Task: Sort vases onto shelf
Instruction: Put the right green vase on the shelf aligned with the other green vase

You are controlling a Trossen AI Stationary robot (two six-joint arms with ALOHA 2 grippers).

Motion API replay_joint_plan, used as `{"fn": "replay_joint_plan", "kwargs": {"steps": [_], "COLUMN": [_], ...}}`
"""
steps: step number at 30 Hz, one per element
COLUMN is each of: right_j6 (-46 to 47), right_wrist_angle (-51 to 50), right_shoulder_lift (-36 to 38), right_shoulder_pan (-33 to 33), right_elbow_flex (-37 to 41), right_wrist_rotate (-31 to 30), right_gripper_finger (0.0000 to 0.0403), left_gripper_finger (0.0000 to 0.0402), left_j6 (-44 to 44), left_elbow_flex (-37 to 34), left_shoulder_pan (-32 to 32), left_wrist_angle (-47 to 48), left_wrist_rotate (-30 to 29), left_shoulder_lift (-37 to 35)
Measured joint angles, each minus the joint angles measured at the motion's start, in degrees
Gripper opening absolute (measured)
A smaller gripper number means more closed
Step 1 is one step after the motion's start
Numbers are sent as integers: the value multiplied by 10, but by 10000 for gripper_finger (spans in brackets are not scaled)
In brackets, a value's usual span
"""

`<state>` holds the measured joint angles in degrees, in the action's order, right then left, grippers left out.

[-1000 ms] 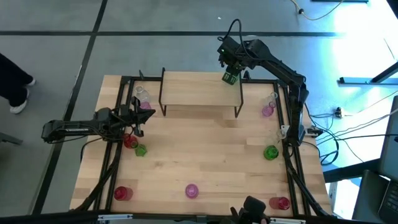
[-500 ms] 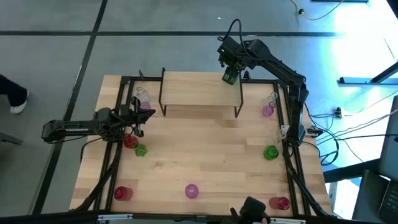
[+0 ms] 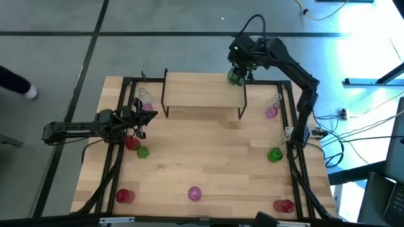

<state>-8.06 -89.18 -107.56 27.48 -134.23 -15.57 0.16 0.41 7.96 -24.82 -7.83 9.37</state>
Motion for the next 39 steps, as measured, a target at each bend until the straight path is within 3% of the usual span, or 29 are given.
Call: {"fn": "replay_joint_plan", "kwargs": {"steps": [7,18,31,35,39], "right_j6": [31,135,246,275,314], "right_wrist_angle": [-9,-9,-8,-6,-7], "right_shoulder_lift": [58,150,185,203,239], "right_shoulder_pan": [-63,-183,-323,-363,-394], "right_elbow_flex": [0,0,2,54,166], "right_wrist_rotate": [40,41,27,26,14], "right_gripper_finger": [184,184,184,184,184], "left_gripper_finger": [0,0,0,0,0], "left_j6": [-1,0,-1,-1,-2], "left_elbow_flex": [0,0,0,0,0], "left_shoulder_pan": [0,0,0,0,0], "left_wrist_angle": [0,0,0,1,3], "left_wrist_rotate": [0,4,4,4,4], "left_shoulder_lift": [0,0,0,0,0]}}
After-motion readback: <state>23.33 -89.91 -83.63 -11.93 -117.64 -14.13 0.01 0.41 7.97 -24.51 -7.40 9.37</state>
